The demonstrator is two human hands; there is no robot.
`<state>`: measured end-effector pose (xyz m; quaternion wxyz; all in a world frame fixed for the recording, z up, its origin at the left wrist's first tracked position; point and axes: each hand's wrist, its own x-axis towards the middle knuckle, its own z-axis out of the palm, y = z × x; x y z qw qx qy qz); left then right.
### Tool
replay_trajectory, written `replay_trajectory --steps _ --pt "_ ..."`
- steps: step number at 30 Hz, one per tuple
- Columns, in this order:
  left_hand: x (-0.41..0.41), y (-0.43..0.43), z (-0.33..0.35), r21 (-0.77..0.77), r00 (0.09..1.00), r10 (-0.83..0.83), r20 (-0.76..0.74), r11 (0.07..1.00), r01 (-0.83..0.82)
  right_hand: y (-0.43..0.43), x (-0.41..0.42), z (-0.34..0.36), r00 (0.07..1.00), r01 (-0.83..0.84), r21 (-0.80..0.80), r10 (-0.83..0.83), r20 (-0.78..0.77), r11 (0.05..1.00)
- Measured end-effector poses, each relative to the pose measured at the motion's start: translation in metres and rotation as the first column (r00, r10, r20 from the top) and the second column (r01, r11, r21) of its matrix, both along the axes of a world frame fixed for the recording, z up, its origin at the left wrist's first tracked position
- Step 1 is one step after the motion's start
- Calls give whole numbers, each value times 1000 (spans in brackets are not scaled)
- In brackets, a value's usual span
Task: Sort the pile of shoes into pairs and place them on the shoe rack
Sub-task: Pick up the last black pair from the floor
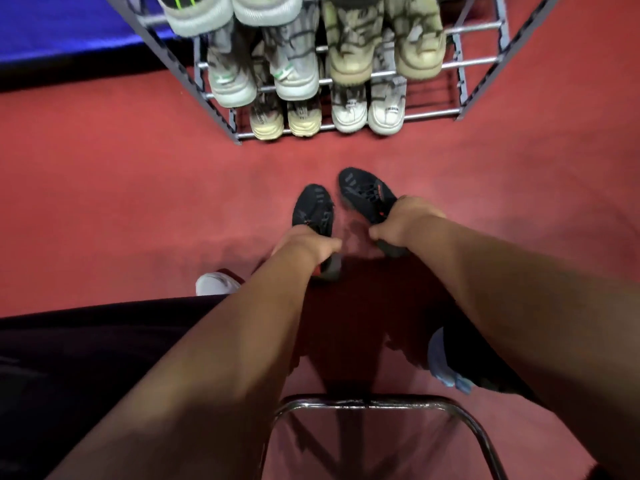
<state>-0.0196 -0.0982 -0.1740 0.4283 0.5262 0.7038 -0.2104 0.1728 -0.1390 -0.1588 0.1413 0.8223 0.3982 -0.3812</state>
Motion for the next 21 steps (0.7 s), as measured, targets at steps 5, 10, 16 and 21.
replay_trajectory --steps 5,10,16,21 --pt "-9 5 80 98 998 -58 31 994 55 -20 -1 76 999 4 18 -4 43 1000" --pt "-7 -4 172 219 983 -159 93 966 136 -39 3 167 987 -123 84 113 113 989" --pt "2 -22 287 411 949 -277 152 891 195 -63 21 281 965 -179 251 120 233 951" --pt "13 -23 360 549 937 -298 184 822 154 -75 39 352 939 -211 424 62 339 881"
